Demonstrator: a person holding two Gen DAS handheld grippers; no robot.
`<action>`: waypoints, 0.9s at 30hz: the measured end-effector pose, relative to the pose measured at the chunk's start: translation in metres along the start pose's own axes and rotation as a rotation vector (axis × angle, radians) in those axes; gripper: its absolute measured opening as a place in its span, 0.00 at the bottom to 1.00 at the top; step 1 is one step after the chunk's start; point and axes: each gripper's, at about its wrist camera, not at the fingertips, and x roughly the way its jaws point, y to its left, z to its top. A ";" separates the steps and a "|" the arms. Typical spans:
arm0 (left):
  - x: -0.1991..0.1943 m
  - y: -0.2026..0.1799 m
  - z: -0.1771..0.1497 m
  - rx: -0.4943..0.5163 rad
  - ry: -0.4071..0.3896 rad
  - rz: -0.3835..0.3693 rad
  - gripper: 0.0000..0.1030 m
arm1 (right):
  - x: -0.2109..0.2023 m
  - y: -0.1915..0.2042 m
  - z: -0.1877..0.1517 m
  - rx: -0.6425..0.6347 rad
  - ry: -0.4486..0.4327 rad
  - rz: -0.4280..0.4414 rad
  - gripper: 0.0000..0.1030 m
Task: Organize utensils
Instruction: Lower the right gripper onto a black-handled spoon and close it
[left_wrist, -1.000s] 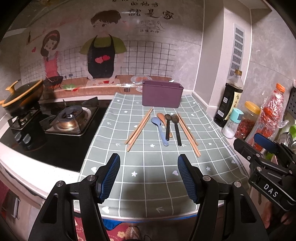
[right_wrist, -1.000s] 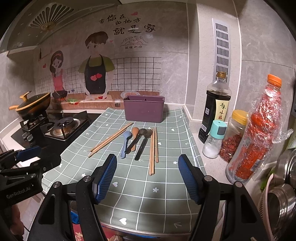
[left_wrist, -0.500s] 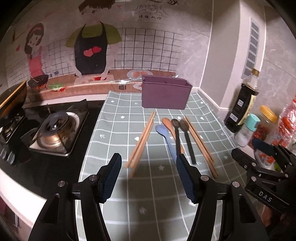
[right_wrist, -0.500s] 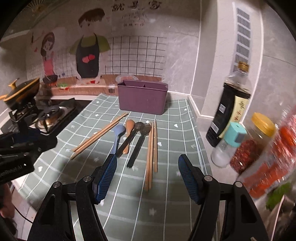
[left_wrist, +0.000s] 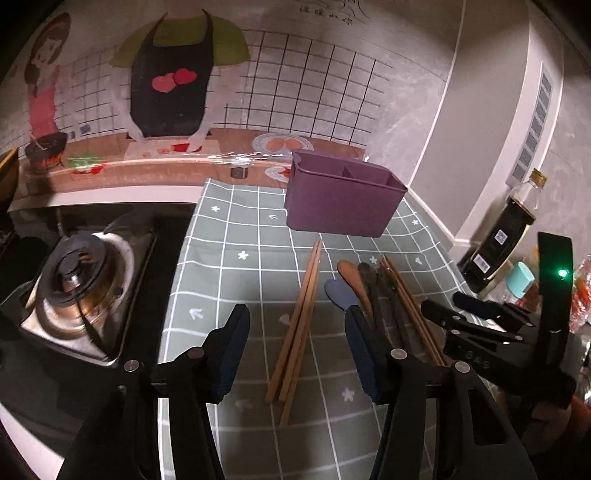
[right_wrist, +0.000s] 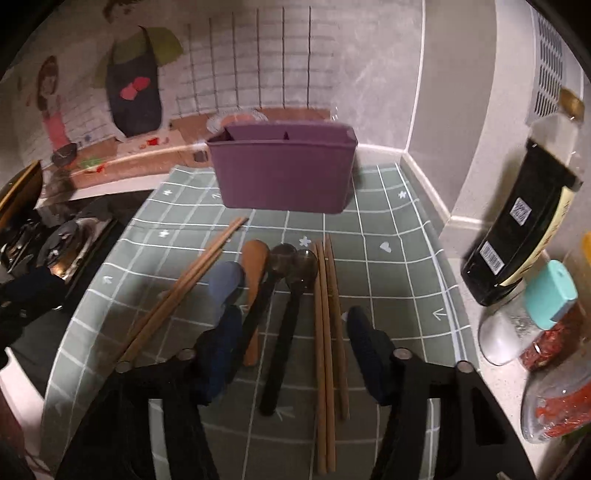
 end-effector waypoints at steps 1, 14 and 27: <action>0.008 0.000 0.001 -0.004 0.014 -0.002 0.50 | 0.007 -0.001 0.001 0.004 0.016 0.002 0.39; 0.048 -0.013 -0.002 -0.094 0.070 0.067 0.48 | 0.076 -0.012 0.010 0.028 0.149 0.145 0.33; 0.051 -0.020 -0.011 -0.131 0.096 0.110 0.48 | 0.104 -0.019 0.018 0.007 0.167 0.169 0.24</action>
